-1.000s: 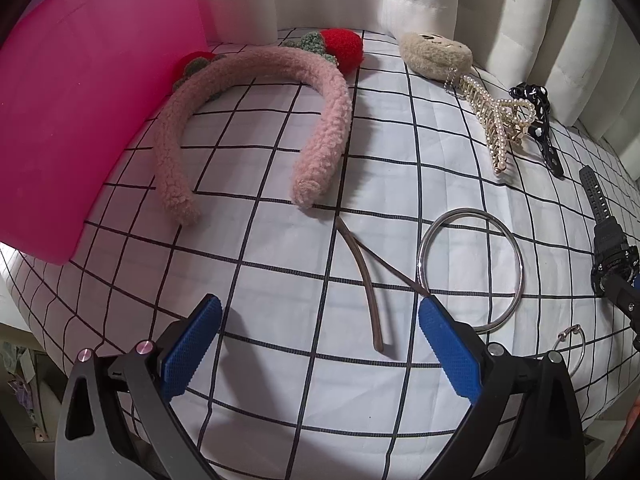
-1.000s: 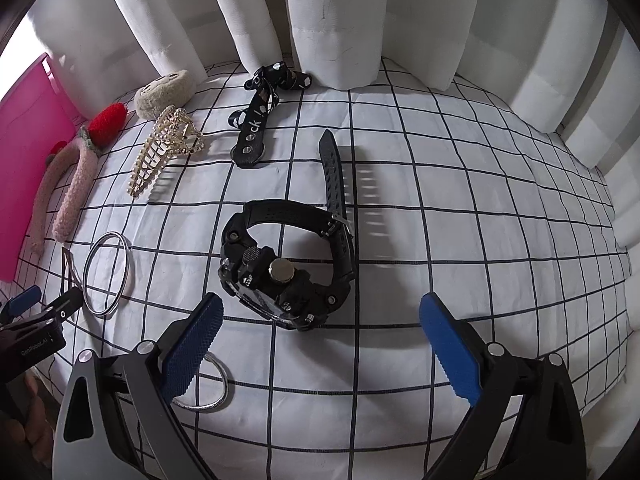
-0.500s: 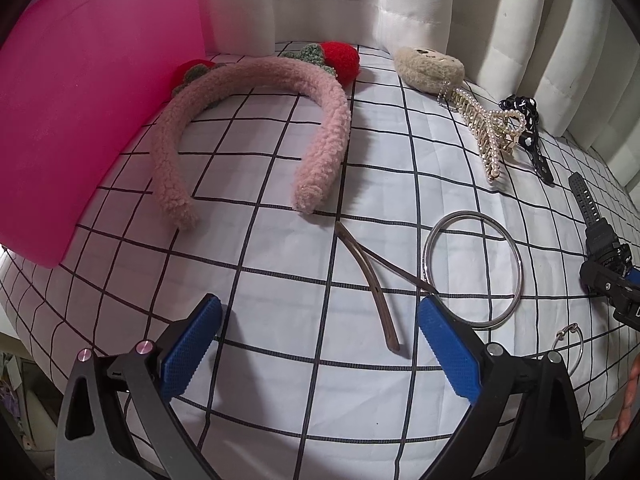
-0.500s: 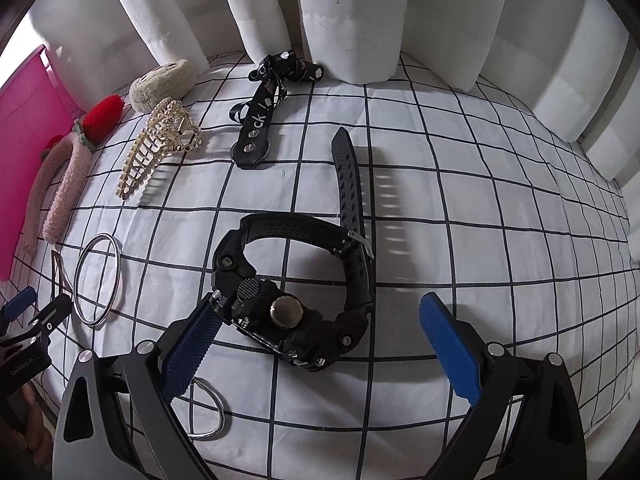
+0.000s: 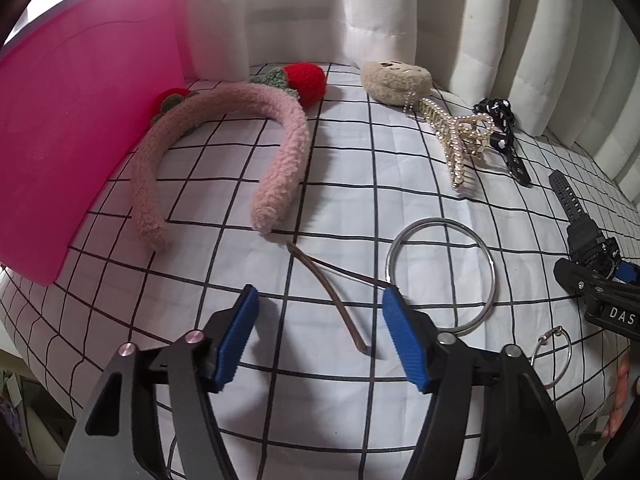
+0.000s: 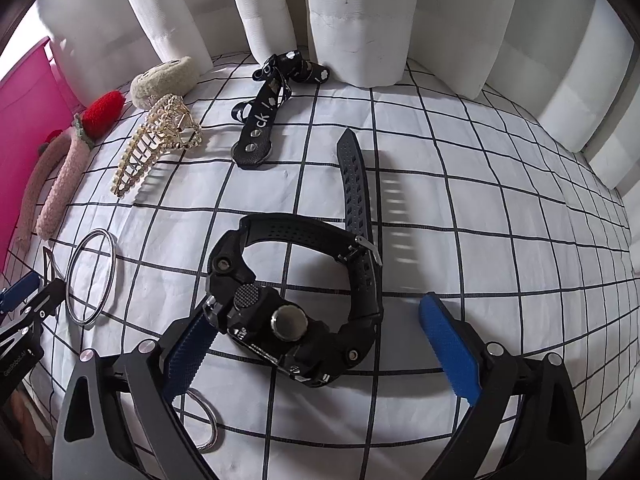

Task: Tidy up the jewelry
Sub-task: 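Close the right gripper on the black wristwatch while the left gripper closes on a thin brown hairpin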

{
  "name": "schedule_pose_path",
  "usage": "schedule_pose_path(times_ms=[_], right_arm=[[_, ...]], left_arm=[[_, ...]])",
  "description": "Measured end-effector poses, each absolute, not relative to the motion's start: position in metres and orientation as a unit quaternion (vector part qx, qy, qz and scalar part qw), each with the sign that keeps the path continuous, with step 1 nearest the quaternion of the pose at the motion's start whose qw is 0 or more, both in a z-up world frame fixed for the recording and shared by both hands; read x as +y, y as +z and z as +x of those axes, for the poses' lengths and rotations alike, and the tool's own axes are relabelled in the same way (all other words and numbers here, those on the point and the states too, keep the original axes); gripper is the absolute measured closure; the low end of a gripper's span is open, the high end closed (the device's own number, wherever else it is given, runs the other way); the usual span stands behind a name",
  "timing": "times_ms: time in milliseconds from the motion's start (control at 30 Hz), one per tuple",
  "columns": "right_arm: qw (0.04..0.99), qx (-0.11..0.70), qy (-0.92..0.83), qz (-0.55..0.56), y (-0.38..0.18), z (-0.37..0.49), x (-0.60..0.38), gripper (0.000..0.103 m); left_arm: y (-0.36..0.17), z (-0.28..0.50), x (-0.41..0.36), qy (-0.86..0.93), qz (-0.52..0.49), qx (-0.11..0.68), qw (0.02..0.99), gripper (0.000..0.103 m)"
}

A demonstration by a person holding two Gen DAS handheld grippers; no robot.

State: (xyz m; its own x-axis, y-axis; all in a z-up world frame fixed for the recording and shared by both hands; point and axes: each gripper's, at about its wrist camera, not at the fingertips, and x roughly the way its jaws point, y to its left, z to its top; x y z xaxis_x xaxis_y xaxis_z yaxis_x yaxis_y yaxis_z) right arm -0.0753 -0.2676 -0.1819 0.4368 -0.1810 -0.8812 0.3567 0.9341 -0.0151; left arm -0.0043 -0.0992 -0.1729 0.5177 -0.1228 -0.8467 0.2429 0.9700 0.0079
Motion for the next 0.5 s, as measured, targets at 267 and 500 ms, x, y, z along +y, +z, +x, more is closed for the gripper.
schedule_pose_path(times_ms=[267,500], right_arm=[[0.851,0.500,-0.141,0.071,-0.175,-0.078,-0.253,0.035],[0.853,0.495,-0.135,0.093,-0.173,-0.081,-0.260,0.036]], left_arm=[[-0.168,-0.007,-0.102,-0.136,0.063,0.474,0.868,0.101],[-0.166,-0.011,-0.089,-0.137,0.042,0.477,0.867,0.101]])
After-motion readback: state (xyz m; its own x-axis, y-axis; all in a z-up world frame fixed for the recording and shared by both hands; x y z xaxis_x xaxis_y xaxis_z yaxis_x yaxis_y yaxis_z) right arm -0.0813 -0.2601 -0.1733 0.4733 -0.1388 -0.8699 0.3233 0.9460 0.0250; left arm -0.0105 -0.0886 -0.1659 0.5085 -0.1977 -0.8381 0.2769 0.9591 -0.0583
